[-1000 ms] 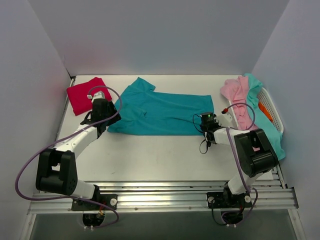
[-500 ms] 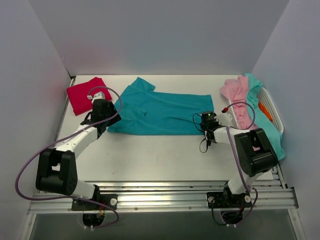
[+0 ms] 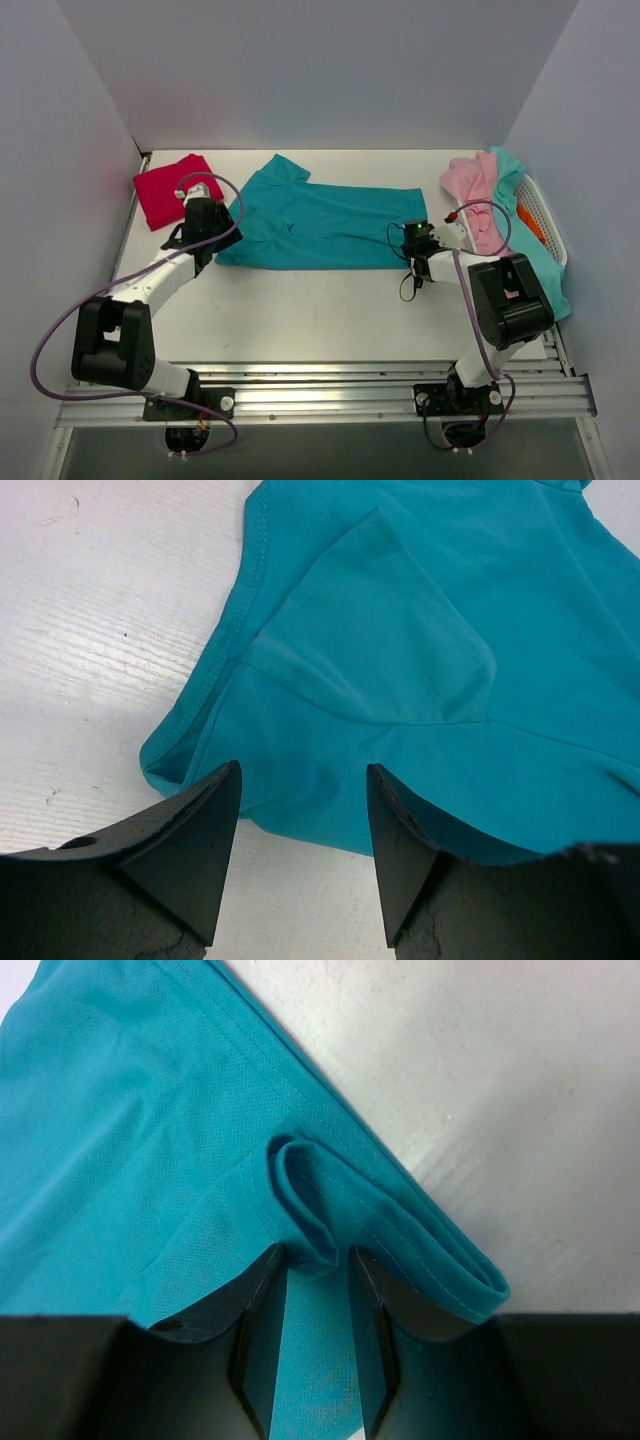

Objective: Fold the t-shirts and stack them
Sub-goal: Fold the flattened tshirt in 1/3 of the way

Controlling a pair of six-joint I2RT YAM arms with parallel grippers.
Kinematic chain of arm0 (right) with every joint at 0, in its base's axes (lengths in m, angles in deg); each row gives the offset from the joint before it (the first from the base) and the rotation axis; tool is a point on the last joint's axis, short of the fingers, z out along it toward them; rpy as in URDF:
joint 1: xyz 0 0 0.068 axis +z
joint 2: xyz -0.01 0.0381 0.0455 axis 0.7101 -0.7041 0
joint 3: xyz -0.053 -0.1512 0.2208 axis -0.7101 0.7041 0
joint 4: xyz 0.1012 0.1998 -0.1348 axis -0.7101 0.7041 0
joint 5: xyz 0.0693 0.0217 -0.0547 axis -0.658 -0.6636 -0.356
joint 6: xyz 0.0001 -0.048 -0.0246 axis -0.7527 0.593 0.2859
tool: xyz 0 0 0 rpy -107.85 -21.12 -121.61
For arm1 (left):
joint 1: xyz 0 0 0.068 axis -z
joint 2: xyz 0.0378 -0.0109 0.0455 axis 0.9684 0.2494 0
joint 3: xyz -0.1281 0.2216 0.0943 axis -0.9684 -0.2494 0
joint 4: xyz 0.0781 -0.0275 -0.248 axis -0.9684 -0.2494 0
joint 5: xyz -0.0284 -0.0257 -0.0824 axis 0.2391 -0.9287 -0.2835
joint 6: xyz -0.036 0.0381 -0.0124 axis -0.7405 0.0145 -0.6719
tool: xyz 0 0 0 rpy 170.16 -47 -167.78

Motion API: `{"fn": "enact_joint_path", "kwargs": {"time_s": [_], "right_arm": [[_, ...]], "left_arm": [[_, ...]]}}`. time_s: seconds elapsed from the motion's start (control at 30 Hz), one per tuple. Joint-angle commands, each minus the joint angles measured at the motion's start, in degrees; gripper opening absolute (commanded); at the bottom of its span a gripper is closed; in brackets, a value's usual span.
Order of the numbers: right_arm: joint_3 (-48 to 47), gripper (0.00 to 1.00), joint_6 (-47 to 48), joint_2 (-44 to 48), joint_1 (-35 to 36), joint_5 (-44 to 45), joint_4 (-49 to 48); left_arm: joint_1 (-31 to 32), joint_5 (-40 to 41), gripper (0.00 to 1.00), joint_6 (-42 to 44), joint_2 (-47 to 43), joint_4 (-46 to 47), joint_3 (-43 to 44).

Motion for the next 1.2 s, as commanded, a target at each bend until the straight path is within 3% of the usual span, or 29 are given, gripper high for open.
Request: {"fn": "enact_joint_path", "kwargs": {"time_s": [0.0,0.2,0.33,0.63,0.93,1.17], "right_arm": [[-2.2,0.27,0.6,-2.9,-0.8,1.9,-0.1],[-3.0,0.21,0.6,-6.5,-1.2,0.6,-2.0],[-3.4,0.00,0.7,-7.5,-1.3,0.1,-2.4],[-3.1,0.00,0.8,-7.5,-1.3,-0.3,-2.3],[-2.8,0.00,0.6,1.1,-1.2,-0.4,2.4],[-6.5,0.00,0.5,-0.1,-1.2,0.0,4.0]], "left_arm": [[0.1,-0.2,0.61,0.7,-0.2,3.7,0.2],[0.6,0.1,0.62,0.8,0.1,3.9,0.2],[0.8,0.2,0.61,0.8,0.2,3.9,0.2],[1.0,0.2,0.61,0.9,0.7,4.3,0.3],[1.4,-0.3,0.61,0.9,0.9,4.3,0.3],[1.4,-0.5,0.61,0.8,0.7,4.3,0.5]]}}
